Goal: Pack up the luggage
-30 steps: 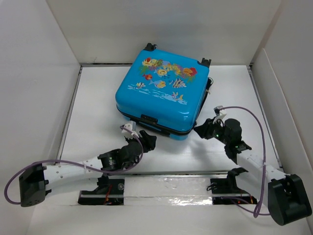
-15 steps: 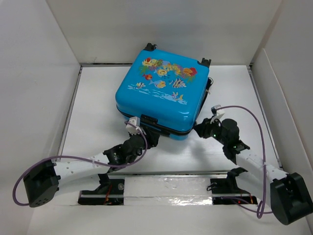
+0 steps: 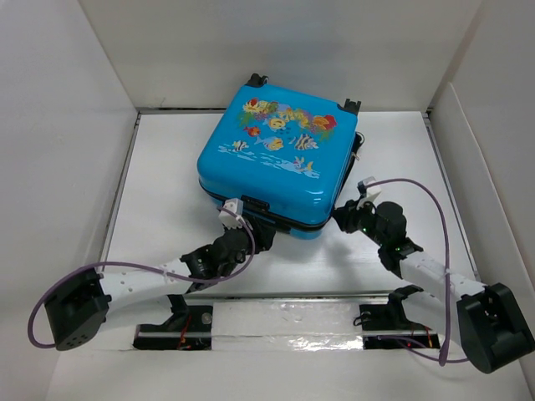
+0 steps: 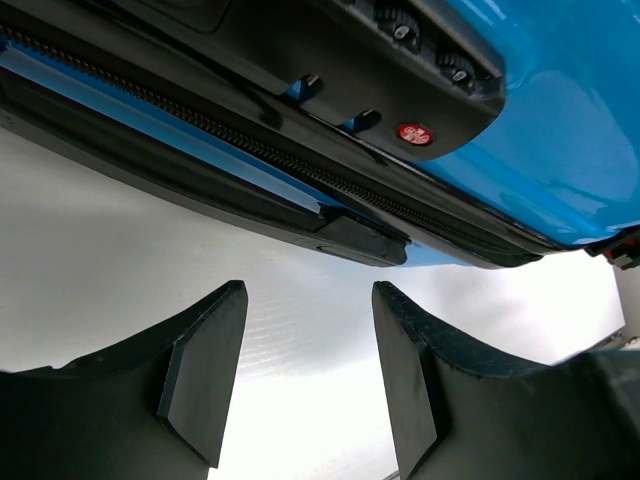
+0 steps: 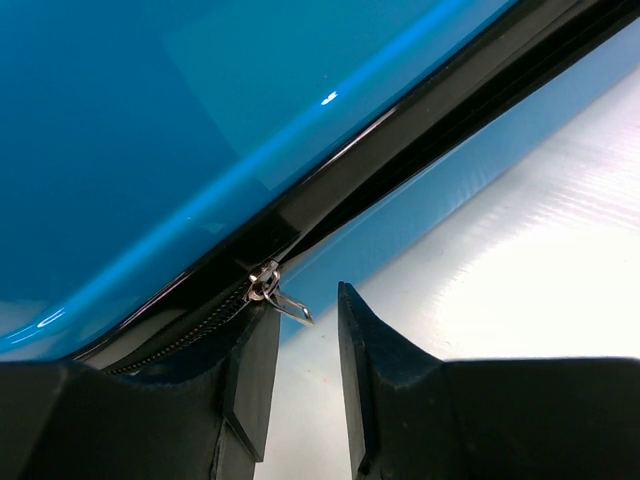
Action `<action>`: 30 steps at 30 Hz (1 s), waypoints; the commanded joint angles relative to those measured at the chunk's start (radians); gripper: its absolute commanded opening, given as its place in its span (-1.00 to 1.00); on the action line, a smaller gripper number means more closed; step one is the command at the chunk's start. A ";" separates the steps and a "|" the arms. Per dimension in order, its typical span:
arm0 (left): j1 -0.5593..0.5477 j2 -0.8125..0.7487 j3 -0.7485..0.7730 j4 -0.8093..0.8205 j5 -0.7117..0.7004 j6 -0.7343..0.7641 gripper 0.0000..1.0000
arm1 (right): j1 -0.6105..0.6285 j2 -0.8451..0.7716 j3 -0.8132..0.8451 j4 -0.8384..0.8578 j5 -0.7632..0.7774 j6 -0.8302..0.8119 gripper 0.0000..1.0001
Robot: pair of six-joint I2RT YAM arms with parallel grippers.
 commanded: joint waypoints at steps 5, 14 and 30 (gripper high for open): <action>0.004 0.068 0.038 0.106 -0.002 0.031 -0.01 | 0.012 -0.001 -0.001 0.190 -0.035 -0.022 -0.51; 0.004 0.126 0.070 0.171 0.024 0.056 -0.01 | 0.012 0.005 -0.008 0.173 -0.090 0.003 -1.00; 0.039 0.285 0.165 0.329 0.027 0.112 -0.01 | 0.328 -0.280 0.028 -0.385 0.183 0.210 -1.00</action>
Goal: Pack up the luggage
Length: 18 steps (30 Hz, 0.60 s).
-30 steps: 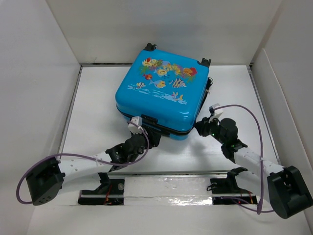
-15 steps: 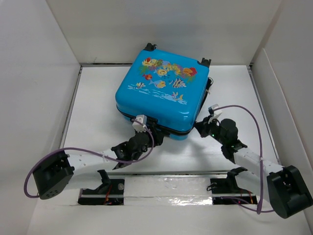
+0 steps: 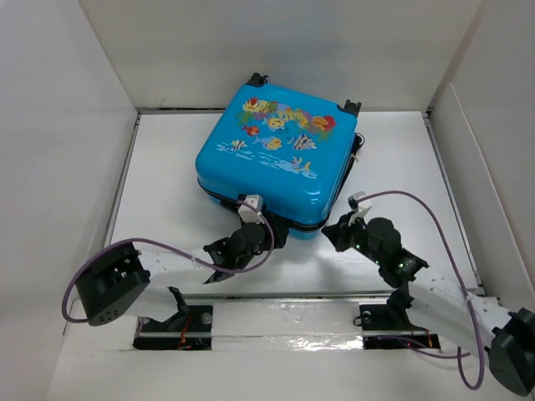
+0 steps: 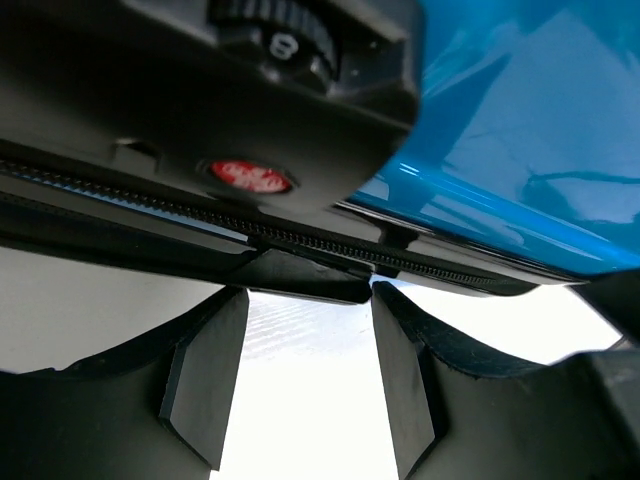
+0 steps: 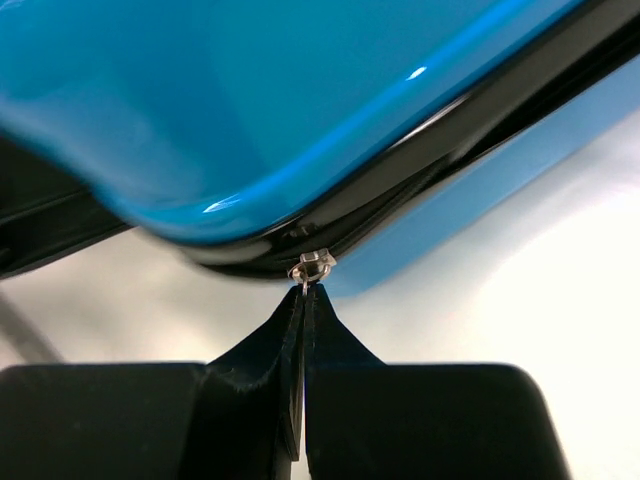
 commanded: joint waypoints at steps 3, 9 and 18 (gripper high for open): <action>0.041 0.039 0.103 0.168 -0.018 0.037 -0.02 | 0.141 -0.077 0.055 -0.197 0.066 0.106 -1.00; 0.052 0.101 0.158 0.202 0.028 0.046 -0.03 | 0.305 -0.006 0.064 -0.106 0.135 0.209 -1.00; 0.052 0.093 0.162 0.208 0.071 0.064 -0.03 | 0.454 0.411 0.164 0.306 0.528 0.403 -1.00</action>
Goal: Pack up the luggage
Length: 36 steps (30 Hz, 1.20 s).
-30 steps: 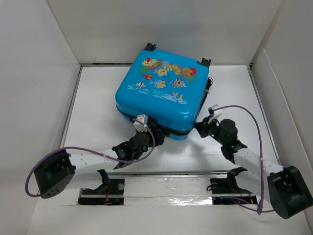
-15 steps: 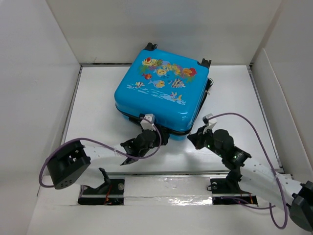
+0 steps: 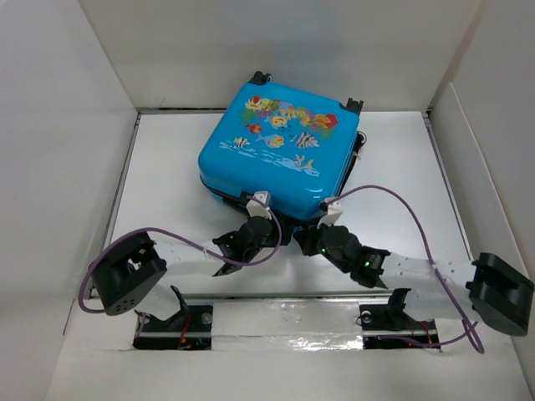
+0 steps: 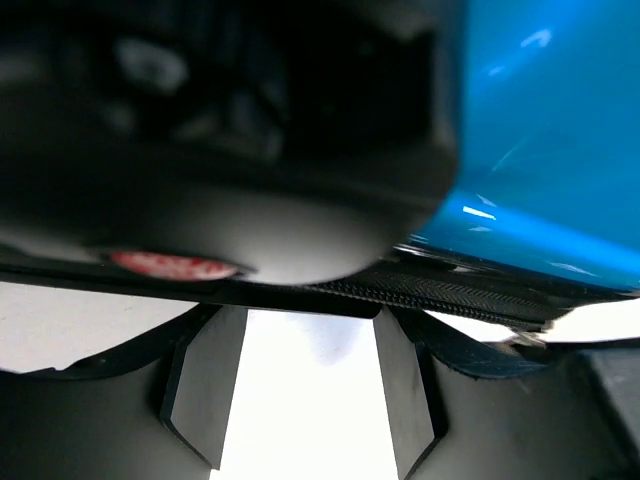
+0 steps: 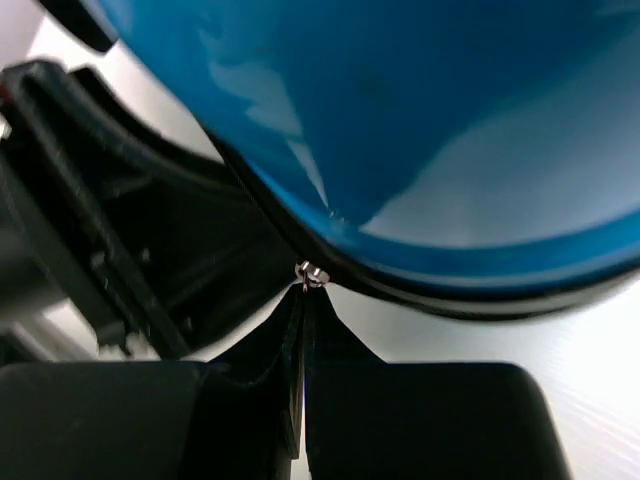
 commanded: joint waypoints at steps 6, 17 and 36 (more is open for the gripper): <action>0.030 -0.186 -0.011 0.066 -0.072 0.044 0.09 | 0.040 0.154 0.049 0.266 0.168 0.113 -1.00; 0.517 -0.604 -0.043 -0.095 0.031 -0.059 0.16 | 0.012 -0.030 -0.094 0.232 0.153 0.091 -1.00; 1.047 0.155 0.504 -0.184 0.400 -0.213 0.28 | -0.009 -0.017 -0.067 0.222 0.064 0.028 -1.00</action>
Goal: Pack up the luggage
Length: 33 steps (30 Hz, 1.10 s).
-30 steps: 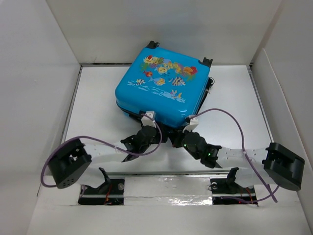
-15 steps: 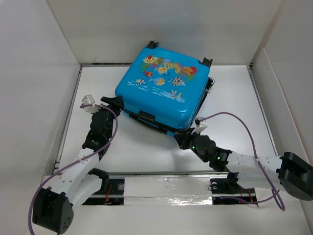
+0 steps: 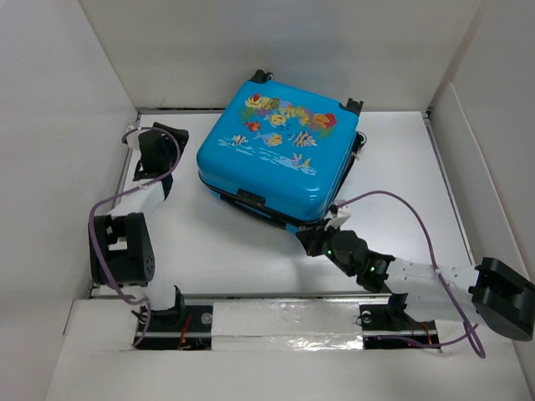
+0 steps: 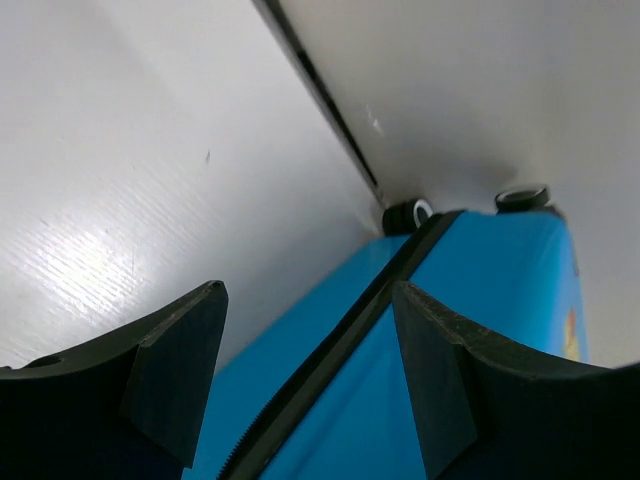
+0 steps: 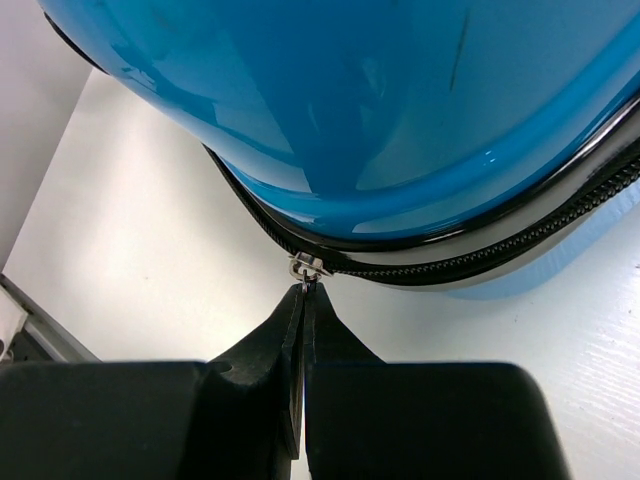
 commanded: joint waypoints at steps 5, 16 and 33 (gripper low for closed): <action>-0.041 0.118 0.072 0.007 0.157 0.037 0.28 | -0.002 -0.004 0.043 0.038 0.012 -0.030 -1.00; -0.261 -0.003 -0.193 0.224 0.142 -0.024 0.28 | -0.002 -0.069 0.112 -0.094 -0.005 -0.061 -1.00; -0.677 -0.377 -0.524 0.317 0.059 -0.102 0.23 | 0.188 0.190 0.252 0.022 -0.042 -0.109 -1.00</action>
